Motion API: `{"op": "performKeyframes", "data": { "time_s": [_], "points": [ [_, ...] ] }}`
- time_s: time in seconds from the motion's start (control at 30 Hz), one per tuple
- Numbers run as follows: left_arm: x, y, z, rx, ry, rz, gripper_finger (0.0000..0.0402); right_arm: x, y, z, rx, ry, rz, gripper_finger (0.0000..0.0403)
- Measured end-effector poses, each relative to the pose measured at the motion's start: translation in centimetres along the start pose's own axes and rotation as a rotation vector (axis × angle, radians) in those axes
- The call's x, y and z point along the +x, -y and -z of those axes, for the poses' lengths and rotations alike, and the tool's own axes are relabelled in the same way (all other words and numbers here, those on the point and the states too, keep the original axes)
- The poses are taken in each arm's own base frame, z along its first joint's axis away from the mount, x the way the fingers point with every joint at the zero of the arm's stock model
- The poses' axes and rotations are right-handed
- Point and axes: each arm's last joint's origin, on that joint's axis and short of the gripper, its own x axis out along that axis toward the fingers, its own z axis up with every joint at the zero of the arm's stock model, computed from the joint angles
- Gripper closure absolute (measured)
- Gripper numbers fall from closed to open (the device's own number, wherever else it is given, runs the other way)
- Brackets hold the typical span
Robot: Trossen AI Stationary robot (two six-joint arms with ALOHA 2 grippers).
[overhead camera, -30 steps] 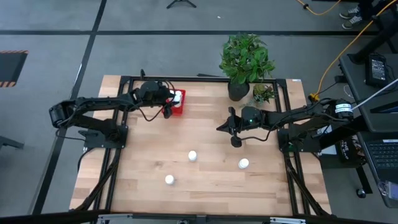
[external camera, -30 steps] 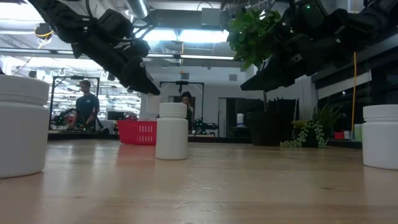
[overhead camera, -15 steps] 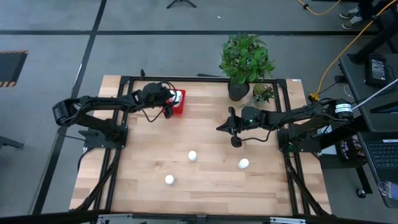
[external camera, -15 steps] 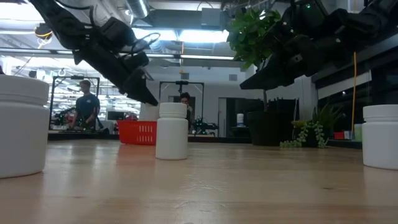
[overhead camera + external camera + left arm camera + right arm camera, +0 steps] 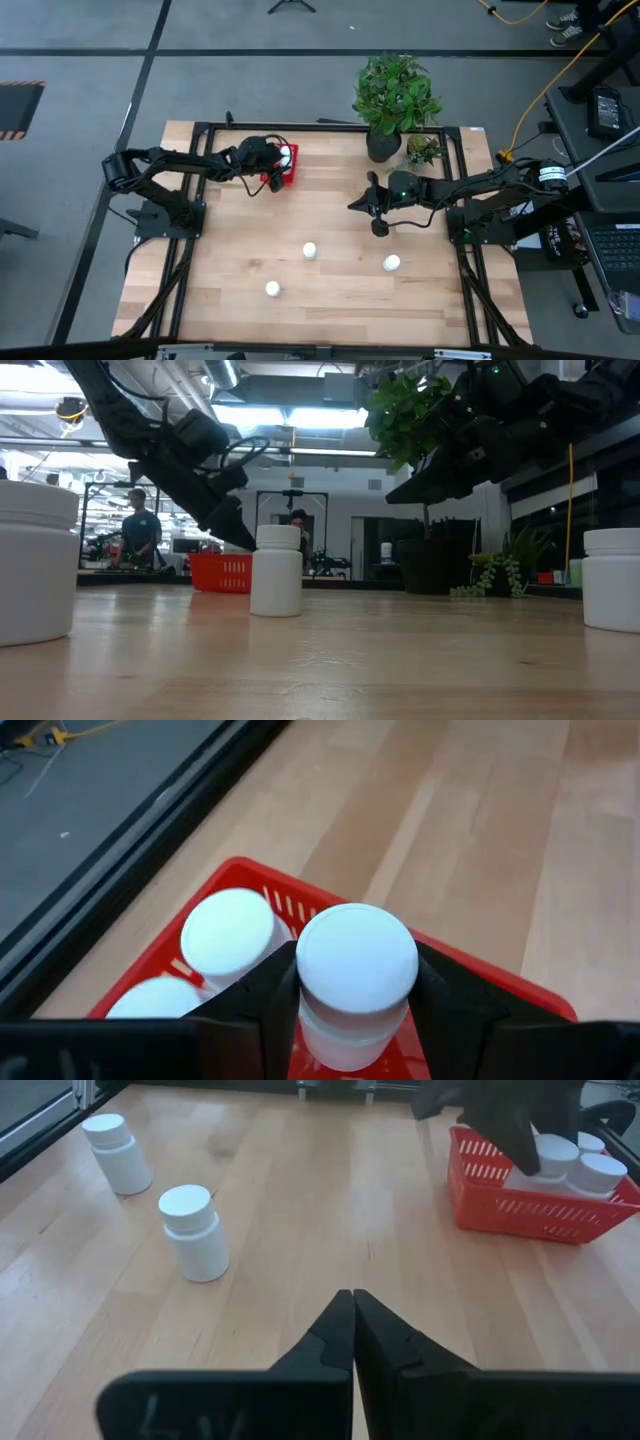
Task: Pick and place pill bottles into a basket
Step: Put the white pill bottle into the red bin
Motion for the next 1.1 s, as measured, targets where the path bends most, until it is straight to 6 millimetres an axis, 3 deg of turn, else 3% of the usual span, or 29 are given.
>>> {"op": "performKeyframes", "data": {
  "time_s": [0.6, 1.1],
  "points": [
    [1.7, 0.0, 0.6, -0.019, 0.012, -0.046, 0.0247, 0.0, 0.0, 0.0, 0.000, -0.001, 0.000, 0.0399],
    [1.7, -0.2, 0.5, -0.029, 0.027, -0.081, 0.0247, 0.0, 0.0, 0.0, 0.000, -0.001, 0.000, 0.0399]
  ]
}}
